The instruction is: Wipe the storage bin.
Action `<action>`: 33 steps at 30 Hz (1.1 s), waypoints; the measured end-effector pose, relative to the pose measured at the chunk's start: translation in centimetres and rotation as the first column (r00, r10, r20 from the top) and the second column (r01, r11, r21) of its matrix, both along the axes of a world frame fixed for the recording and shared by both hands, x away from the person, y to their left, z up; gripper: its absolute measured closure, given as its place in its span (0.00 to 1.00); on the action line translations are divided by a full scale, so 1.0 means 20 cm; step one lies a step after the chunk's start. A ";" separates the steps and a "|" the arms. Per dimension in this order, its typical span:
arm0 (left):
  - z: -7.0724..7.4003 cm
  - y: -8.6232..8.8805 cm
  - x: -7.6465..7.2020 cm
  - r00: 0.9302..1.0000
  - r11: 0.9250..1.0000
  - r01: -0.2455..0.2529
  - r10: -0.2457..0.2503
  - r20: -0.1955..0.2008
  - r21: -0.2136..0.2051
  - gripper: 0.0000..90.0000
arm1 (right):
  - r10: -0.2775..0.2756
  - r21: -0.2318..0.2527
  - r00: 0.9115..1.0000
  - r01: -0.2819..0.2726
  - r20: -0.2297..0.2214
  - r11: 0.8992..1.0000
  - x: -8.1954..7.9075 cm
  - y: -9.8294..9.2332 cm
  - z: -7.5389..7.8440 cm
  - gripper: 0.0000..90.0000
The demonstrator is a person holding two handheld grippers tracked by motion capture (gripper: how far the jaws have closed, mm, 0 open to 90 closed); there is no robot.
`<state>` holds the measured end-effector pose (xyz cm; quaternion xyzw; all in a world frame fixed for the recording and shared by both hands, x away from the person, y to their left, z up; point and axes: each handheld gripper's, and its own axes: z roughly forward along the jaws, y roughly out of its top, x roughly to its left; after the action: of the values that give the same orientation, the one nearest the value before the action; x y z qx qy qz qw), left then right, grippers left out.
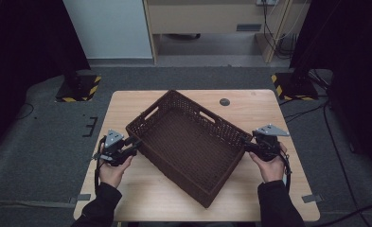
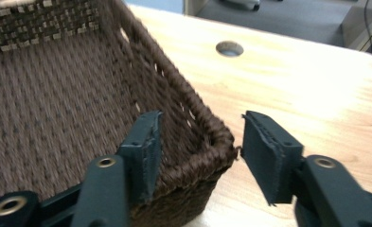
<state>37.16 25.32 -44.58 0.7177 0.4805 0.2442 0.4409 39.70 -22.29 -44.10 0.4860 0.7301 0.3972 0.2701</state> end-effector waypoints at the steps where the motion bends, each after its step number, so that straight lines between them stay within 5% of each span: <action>1: 0.00 0.00 0.00 1.000 1.000 0.003 -0.003 -0.004 0.002 0.65 | 0.010 0.002 1.000 -0.010 -0.002 1.000 0.00 0.00 -0.01 0.57; 13: 0.00 -0.07 -0.06 0.997 0.997 0.072 -0.072 -0.002 0.020 0.62 | 0.065 0.009 0.997 -0.064 -0.051 0.998 -0.07 0.01 0.02 0.60; 18: 0.01 -0.07 -0.04 0.998 0.998 0.061 -0.061 -0.001 0.018 0.63 | 0.071 0.013 0.997 -0.070 -0.030 0.997 -0.03 -0.01 0.02 0.65; 24: 0.00 -0.07 0.01 0.999 0.999 0.041 -0.041 -0.003 0.003 0.63 | 0.085 -0.050 0.996 -0.086 -0.022 0.995 0.02 0.01 -0.01 0.70; 33: 0.04 -0.06 -0.06 0.997 0.997 0.073 -0.073 0.005 -0.020 0.60 | 0.122 -0.067 0.992 -0.125 -0.040 0.990 0.04 0.02 0.00 0.82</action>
<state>36.05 24.04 -43.87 0.7297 0.4554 0.2248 0.4578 40.45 -21.82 -44.14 0.4373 0.7768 0.3790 0.2485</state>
